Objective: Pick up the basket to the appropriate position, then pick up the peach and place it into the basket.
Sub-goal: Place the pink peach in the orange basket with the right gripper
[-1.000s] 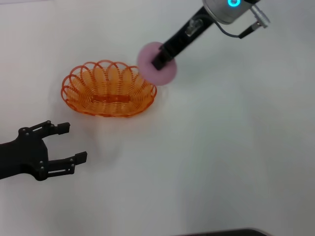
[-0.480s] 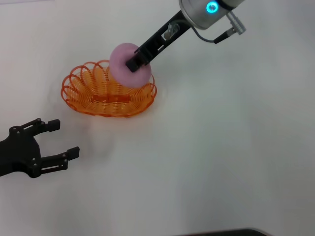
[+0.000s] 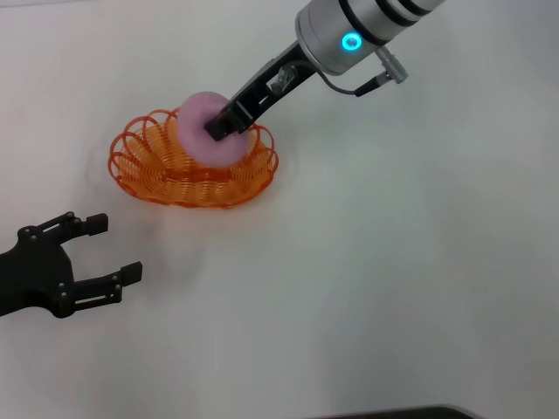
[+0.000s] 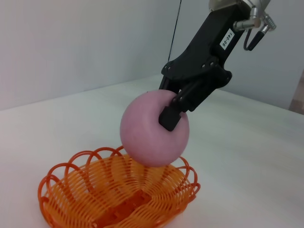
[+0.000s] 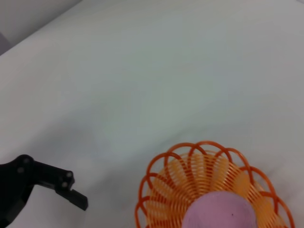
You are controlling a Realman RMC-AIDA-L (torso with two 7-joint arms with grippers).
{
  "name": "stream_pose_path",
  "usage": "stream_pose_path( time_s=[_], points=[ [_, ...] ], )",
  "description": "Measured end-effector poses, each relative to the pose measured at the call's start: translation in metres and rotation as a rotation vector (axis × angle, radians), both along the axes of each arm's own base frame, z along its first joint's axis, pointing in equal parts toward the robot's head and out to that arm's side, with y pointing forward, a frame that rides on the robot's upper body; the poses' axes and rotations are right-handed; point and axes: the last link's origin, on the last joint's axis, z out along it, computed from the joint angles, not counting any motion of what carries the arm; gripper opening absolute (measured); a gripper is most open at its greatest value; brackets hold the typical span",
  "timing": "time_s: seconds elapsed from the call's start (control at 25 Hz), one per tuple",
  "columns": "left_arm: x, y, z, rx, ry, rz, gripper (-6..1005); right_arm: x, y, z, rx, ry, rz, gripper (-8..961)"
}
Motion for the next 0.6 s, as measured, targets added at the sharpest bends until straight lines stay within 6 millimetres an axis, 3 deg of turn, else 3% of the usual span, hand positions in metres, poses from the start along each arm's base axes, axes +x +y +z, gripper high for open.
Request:
stream_pose_path(
  time_s=[0.28,0.6],
  points=[
    [-0.0007,-0.0009,0.0018,0.004,-0.005,0.003,885,-0.0005,-0.0030,-0.0032,-0.019,0.019,0.013,125],
    [-0.0007,-0.0015,0.0013,0.000,-0.006,0.003,885,0.0000,-0.0040,-0.0032,-0.021,0.072,0.013,507]
  ],
)
